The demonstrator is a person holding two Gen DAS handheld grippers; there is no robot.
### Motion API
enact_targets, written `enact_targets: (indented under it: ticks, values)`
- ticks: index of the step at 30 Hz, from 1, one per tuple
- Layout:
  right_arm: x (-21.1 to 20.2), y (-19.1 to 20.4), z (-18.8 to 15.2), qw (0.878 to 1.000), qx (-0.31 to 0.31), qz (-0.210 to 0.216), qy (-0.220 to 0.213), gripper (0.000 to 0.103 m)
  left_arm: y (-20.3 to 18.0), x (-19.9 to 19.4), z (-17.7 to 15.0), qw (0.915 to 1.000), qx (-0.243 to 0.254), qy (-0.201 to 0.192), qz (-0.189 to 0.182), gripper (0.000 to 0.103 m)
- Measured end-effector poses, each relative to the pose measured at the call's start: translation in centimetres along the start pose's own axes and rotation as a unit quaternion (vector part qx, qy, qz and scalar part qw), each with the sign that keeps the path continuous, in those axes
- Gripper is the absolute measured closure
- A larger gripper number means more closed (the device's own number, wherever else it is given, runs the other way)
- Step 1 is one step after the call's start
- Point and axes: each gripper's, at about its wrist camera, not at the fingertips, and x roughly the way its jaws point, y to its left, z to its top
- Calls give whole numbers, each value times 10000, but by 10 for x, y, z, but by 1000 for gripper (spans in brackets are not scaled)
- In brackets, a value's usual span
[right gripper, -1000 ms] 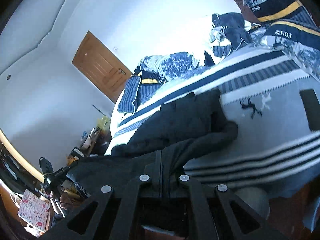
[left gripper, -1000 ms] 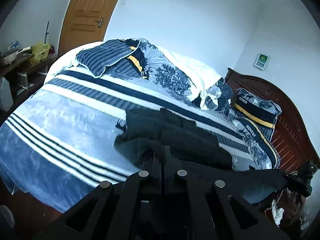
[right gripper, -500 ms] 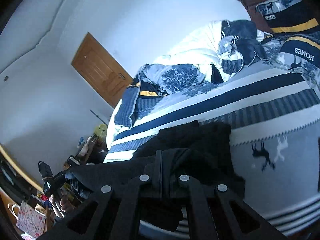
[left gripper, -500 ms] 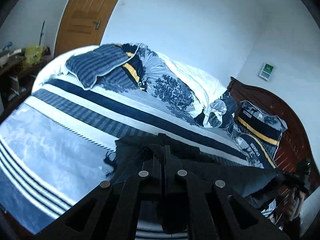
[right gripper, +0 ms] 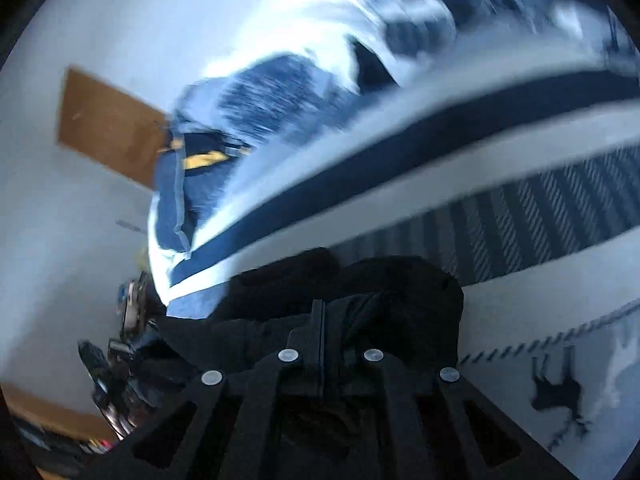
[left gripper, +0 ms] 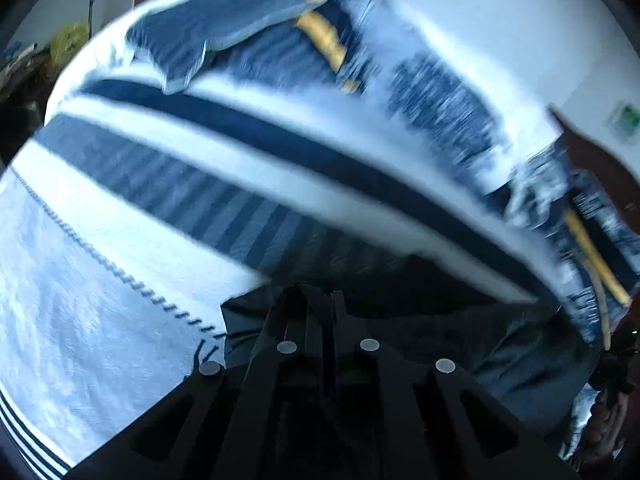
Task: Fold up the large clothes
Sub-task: 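Grasp the jacket hem with both tools and lift it toward the collar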
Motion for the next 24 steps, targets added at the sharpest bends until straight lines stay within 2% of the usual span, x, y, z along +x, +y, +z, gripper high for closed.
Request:
enact_targets:
  ticks: [4, 6, 7, 8, 9, 10, 11, 12, 14, 16, 18, 22, 23, 24]
  values:
    - [59, -41, 16, 9981, 399, -250, 385, 96, 15, 38, 1, 9974, -323, 617, -179, 95]
    - [77, -58, 17, 9957, 689, -93, 616, 95, 27, 30, 6, 9950, -608, 618, -501, 93]
    - [79, -62, 19, 9949, 758, -33, 658, 95, 31, 21, 7, 9946, -669, 521, -603, 88]
    - [74, -62, 21, 9954, 746, 61, 604, 93, 33, 13, 8, 9946, -669, 430, -669, 72]
    - [66, -58, 21, 9969, 599, 165, 475, 82, 35, 3, 10, 9951, -643, 338, -675, 42]
    - [57, -54, 21, 9981, 451, 224, 360, 73, 38, -9, 12, 9965, -615, 183, -531, 26]
    - [44, -49, 20, 9991, 290, 230, 200, 43, 42, -22, 14, 9976, -629, -48, -294, 11]
    - [29, -44, 17, 9997, 191, 159, -37, 14, 46, -34, 14, 9976, -626, -253, -169, 12]
    - [0, -36, 9, 9984, -7, 37, -565, 13, 55, -53, 11, 9975, -573, -396, -59, 12]
    - [-18, -30, -1, 9978, -234, 70, -614, 13, 62, -61, 4, 9974, -607, -368, -81, 12]
    - [-28, -28, -14, 9971, -410, -205, -611, 13, 62, -62, -7, 9984, -476, -265, -126, 12]
    - [-12, -35, -34, 9950, -539, -820, -188, 14, 49, -35, -28, 9995, -196, 233, 93, 12]
    - [-3, -42, -40, 9944, -522, -919, -22, 16, 46, -28, -28, 9992, -198, 325, 99, 12]
    - [6, -47, -45, 9940, -518, -957, 140, 25, 43, -19, -28, 9989, -165, 441, 87, 17]
